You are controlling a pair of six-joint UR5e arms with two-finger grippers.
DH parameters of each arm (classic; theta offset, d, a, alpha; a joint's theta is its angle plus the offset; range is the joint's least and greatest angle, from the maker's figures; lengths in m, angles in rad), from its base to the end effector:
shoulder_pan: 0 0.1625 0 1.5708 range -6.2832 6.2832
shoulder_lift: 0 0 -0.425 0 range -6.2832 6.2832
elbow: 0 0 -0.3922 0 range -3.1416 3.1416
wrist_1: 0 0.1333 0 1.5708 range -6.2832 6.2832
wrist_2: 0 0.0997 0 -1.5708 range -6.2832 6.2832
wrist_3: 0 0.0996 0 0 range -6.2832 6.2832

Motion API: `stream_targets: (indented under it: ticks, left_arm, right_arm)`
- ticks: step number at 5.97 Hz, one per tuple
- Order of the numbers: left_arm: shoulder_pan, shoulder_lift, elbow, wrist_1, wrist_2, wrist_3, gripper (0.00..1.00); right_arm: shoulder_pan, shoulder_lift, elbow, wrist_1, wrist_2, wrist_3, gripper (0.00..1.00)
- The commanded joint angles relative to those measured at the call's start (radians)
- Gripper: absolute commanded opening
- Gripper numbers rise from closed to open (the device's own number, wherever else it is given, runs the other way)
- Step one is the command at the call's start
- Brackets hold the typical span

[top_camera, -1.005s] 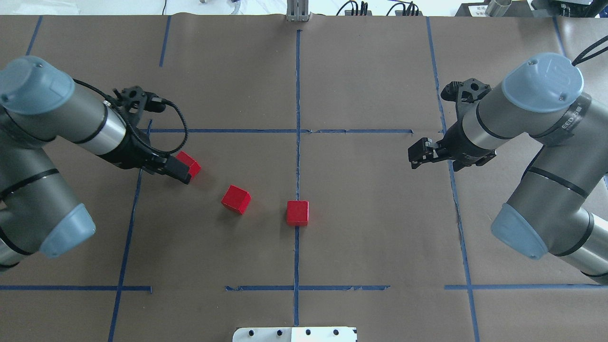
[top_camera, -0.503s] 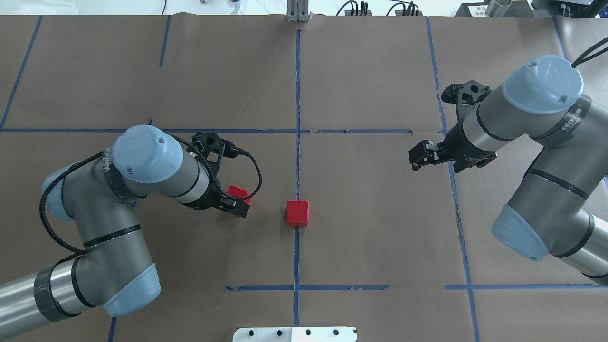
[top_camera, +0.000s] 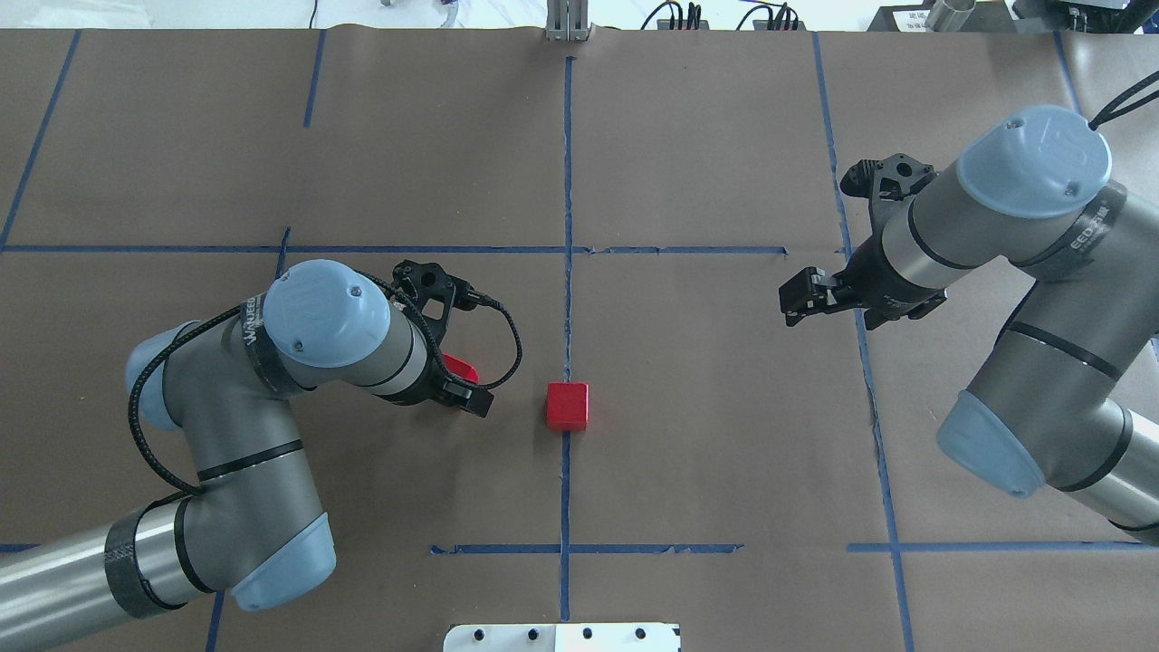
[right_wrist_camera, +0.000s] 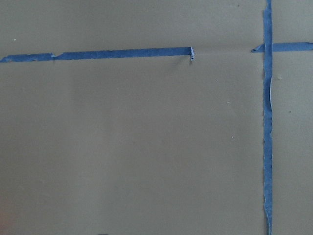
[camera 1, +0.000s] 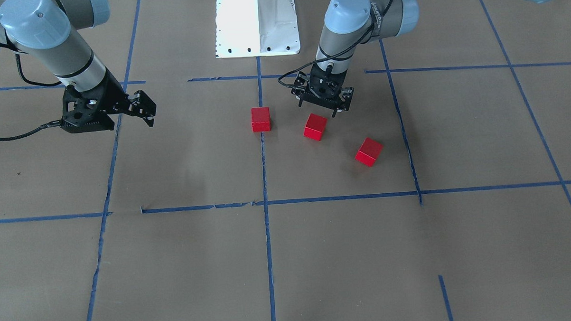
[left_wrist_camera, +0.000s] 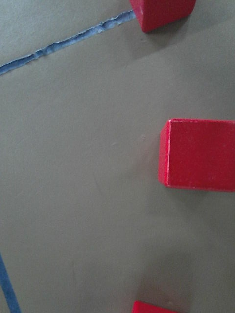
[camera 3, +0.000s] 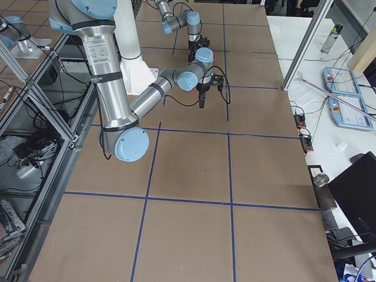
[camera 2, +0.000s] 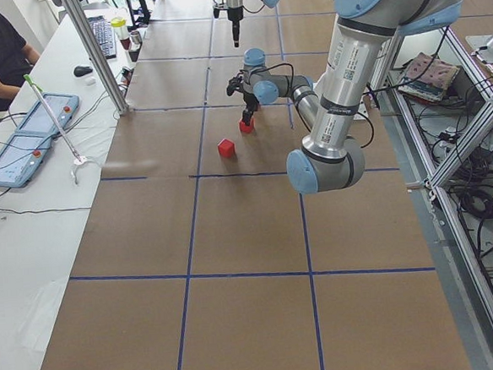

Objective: Form red blocks into L shape at center
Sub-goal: 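Grasp the red cube nearest the center cube with the left gripper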

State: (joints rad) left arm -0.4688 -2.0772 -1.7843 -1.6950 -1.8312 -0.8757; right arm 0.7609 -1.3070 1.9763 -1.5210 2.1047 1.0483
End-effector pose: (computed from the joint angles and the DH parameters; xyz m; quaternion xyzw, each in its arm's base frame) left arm 0.5216 -0.3848 0.2650 0.1243 0.4044 0.1550 0.8927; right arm -0.3413 -0.4390 0.3283 0.0053 -0.4197 0.0152 0.9075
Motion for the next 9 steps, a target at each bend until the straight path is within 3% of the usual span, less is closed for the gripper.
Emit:
stream_targets:
  ticks: [1, 3, 4, 5, 6, 7, 9]
  left_arm:
    - [0.001, -0.020, 0.045, -0.005, 0.009, 0.001, 1.00]
    - [-0.001, -0.038, 0.078, -0.005, 0.009, 0.004, 0.96]
    - [-0.001, -0.040, 0.091, -0.014, 0.033, 0.004, 0.84]
    - [-0.002, -0.040, 0.103, -0.031, 0.046, 0.006, 0.36]
    - [-0.011, -0.059, 0.120, -0.038, 0.046, 0.006, 0.07]
    - [-0.031, -0.108, 0.161, -0.037, 0.046, 0.004, 0.00]
    - [-0.045, -0.222, 0.238, -0.034, 0.047, -0.038, 0.00]
  right_arm:
    - [0.000, 0.000, 0.001, -0.001, 0.001, -0.001, 1.00]
    - [0.000, 0.000, 0.007, -0.001, 0.001, 0.001, 1.00]
    - [0.000, 0.000, 0.010, -0.001, 0.001, 0.001, 1.00]
    - [0.000, 0.000, 0.010, 0.001, 0.001, 0.001, 1.00]
    - [0.000, 0.000, 0.010, -0.001, 0.001, 0.001, 1.00]
    - [0.000, 0.000, 0.009, -0.001, 0.000, 0.001, 1.00]
    - [0.000, 0.000, 0.013, -0.001, 0.001, -0.001, 1.00]
